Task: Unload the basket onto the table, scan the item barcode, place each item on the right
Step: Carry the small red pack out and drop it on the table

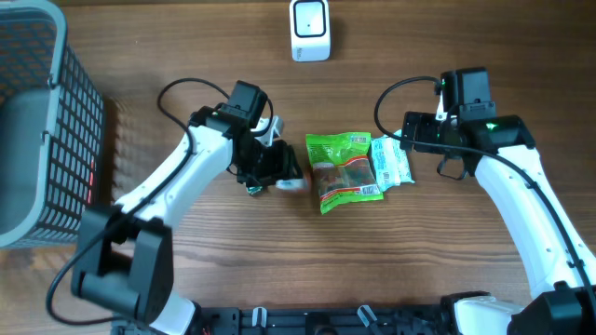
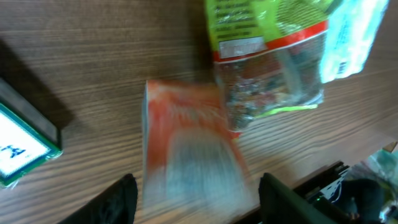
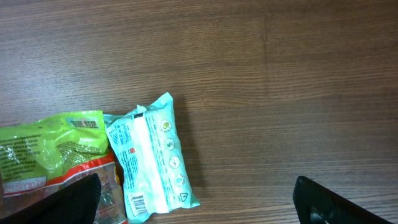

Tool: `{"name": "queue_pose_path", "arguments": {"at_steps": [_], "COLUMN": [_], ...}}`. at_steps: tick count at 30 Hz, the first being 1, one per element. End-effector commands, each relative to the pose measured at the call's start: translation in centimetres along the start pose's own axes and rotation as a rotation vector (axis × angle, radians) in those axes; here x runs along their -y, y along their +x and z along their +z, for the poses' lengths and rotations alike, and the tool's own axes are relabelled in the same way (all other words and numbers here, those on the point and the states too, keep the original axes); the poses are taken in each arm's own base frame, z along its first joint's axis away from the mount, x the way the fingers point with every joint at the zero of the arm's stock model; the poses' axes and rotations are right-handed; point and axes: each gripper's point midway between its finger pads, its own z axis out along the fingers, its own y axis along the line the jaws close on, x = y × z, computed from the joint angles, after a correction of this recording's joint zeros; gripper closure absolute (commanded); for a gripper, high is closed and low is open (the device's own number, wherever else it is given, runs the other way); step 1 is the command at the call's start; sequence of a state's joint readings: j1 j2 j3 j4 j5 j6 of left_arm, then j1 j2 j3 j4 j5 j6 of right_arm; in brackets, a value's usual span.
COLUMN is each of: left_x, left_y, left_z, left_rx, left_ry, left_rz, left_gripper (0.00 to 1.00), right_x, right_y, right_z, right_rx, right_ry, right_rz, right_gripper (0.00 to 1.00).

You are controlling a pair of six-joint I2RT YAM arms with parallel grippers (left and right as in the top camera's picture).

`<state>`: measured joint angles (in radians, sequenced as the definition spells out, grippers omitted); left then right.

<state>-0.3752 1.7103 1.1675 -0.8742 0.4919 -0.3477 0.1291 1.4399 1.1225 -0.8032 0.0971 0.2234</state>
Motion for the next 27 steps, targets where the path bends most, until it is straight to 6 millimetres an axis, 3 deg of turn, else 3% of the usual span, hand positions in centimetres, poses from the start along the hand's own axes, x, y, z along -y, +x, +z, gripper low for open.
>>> {"name": "queue_pose_path", "arguments": {"at_steps": [1,5,7,11,14,15,18,21,23,24,27], "left_x": [-0.1,-0.2,0.7,3.4,2.6,1.3,-2.6,-10.2,-14.8,-18.0,-24.0], "left_y": [-0.1,-0.6,-1.5,-4.7,-7.5,-8.3,-9.1,-8.0,-6.5,-5.2,-3.2], "left_z": [1.7,2.1,0.4,-7.7,-17.3,-21.3,-29.2,-38.3,-40.9,-41.9,-42.5], "left_rx": [-0.042,-0.034,0.009,0.243,0.513,0.619,0.824,1.074,1.144,1.165,1.156], "left_ry": [0.028,0.028,0.035,-0.046,-0.196,-0.245,-0.264,-0.203,-0.173,-0.198,-0.247], "left_rz": [0.014,0.019,0.034,0.106,0.045,-0.008,-0.205,-0.537,-0.722,-0.824,-0.992], "left_gripper": [0.32,0.32,0.30,0.23,0.17,0.16,0.16,0.16,0.15,0.13,0.12], "right_x": [-0.2,-0.2,-0.2,-0.2,-0.2,-0.2,-0.2,-0.2,-0.2,-0.2,-0.2], "right_y": [-0.6,-0.6,-0.6,-0.6,-0.6,-0.6,-0.6,-0.6,-0.6,-0.6,-0.6], "right_z": [-0.5,-0.5,-0.5,-0.5,-0.5,-0.5,-0.5,-0.5,-0.5,-0.5,-0.5], "right_rx": [0.021,0.021,0.021,0.021,0.021,0.021,0.021,0.021,0.021,0.021,0.021], "right_ry": [-0.011,-0.011,-0.011,-0.011,-0.011,-0.011,-0.011,-0.011,-0.011,-0.011,-0.011], "right_rz": [0.016,0.016,0.016,0.016,0.016,0.016,0.016,0.016,0.016,0.016,0.016], "right_gripper": [0.00,0.00,0.00,0.00,0.00,0.00,0.00,0.00,0.00,0.00,0.00]}}
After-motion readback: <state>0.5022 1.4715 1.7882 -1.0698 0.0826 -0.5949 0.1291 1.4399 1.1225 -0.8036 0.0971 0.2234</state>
